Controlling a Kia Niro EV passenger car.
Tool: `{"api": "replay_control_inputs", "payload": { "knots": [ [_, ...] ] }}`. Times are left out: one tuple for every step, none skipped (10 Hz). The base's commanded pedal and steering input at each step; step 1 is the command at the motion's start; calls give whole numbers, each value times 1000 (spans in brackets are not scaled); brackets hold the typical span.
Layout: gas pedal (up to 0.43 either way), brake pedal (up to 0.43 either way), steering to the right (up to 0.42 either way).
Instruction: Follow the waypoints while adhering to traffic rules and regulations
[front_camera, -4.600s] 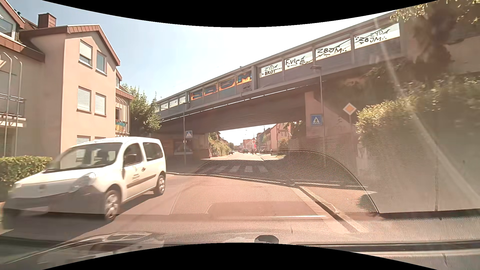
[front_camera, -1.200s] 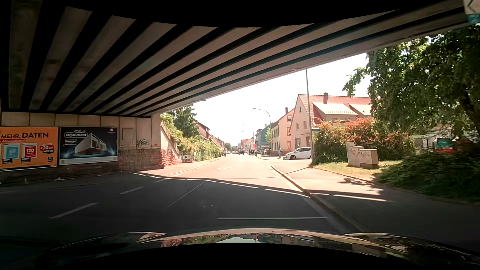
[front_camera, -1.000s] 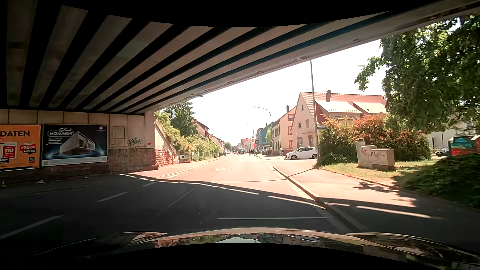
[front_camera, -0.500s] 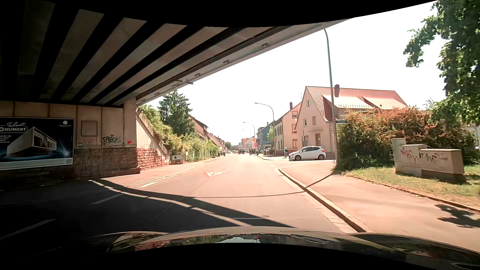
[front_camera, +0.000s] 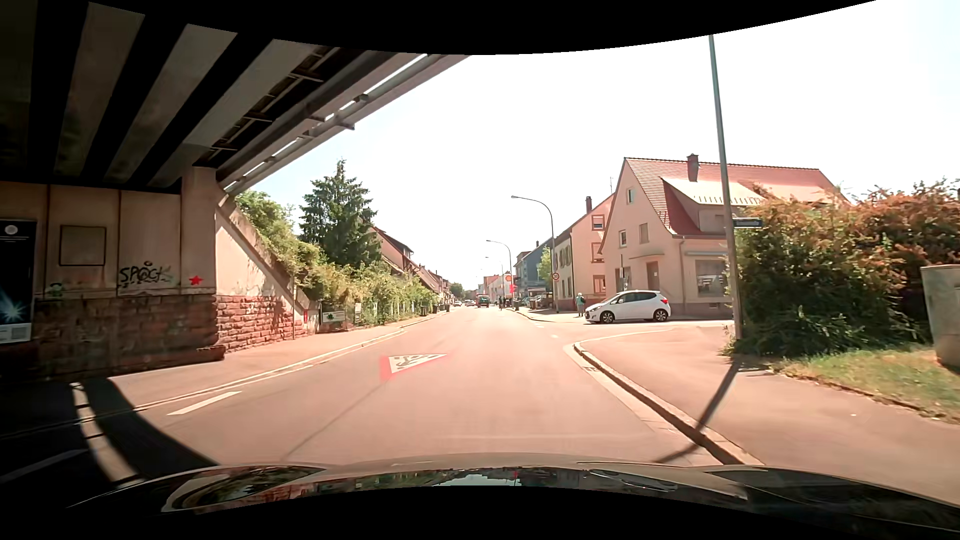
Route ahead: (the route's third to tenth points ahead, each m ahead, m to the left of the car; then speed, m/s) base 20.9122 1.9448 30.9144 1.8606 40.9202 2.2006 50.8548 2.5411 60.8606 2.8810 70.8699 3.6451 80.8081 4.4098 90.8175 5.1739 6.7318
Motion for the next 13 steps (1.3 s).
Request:
{"api": "replay_control_inputs", "payload": {
  "knots": [
    [79,0,-3],
    [79,0,-3],
    [79,0,-3],
    [79,0,-3],
    [79,0,-3],
    [79,0,-3],
    [79,0,-2],
    [79,0,-2],
    [79,0,-2],
    [79,0,-1],
    [79,0,0],
    [79,0,1],
    [79,0,1]
  ]
}}
